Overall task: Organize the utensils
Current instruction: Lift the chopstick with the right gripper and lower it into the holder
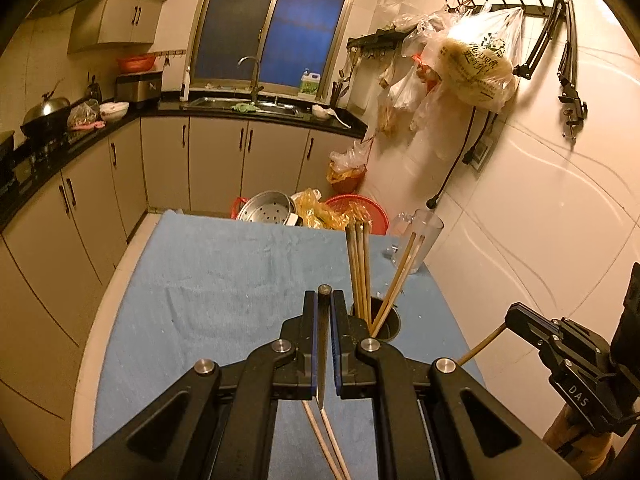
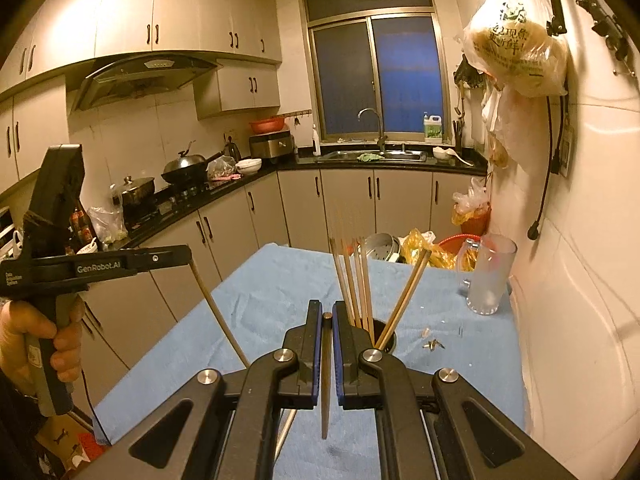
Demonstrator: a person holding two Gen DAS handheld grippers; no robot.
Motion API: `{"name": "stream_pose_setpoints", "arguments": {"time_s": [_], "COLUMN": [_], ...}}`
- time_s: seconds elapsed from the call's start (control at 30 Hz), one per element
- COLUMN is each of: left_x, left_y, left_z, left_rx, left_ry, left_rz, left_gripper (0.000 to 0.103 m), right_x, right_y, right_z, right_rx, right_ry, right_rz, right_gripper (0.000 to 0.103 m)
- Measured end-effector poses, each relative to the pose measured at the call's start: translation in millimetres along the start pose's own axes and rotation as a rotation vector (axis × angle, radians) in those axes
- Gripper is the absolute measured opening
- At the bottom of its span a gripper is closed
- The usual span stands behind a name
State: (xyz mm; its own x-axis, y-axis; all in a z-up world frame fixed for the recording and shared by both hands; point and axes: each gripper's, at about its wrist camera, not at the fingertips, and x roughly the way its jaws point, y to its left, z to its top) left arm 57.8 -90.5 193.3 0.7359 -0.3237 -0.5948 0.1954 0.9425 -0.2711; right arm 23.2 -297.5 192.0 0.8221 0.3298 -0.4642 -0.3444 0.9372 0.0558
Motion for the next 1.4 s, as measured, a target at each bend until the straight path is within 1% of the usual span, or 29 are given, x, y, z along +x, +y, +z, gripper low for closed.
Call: {"name": "stream_pose_setpoints", "arguments": {"time_s": [0.17,0.5,0.9,1.23,1.4], "left_x": [-3.5,-0.9,-0.5,-4.4,2.4], "left_y": [-5.2,-10.7,-21.3,-50.7,-64.8], "left_z": [5.2,6.2,15.0,44.7,58.8], "left_rx": [0.007,0.020,0.041,0.083,0.092], "left_ry": [-0.015,-0.015,-0.027,-0.070,-0.094], "left_rz": [-0.001,0.009,0.010,-0.019,-0.033], "left_gripper": [0.006,0.006,0.006,0.006,0.006], "right_x": [-4.9,-15.2,-30.3,-36.5,-33.1], "right_y": [2.0,2.0,-3.0,-9.1,-14.3], "right_z": [5.8,15.9,42.1,79.1,92.2], "right_rx": [-0.008,-0.007,-0.005,-0.010,-0.004], "right_ry": [-0.010,-0.027,-0.066,-0.118,-0.145], "right_rz": [-0.004,-0.012,-0.024,-0.055,-0.073], "right_gripper": [0.006,0.006,0.006,0.006,0.006]}}
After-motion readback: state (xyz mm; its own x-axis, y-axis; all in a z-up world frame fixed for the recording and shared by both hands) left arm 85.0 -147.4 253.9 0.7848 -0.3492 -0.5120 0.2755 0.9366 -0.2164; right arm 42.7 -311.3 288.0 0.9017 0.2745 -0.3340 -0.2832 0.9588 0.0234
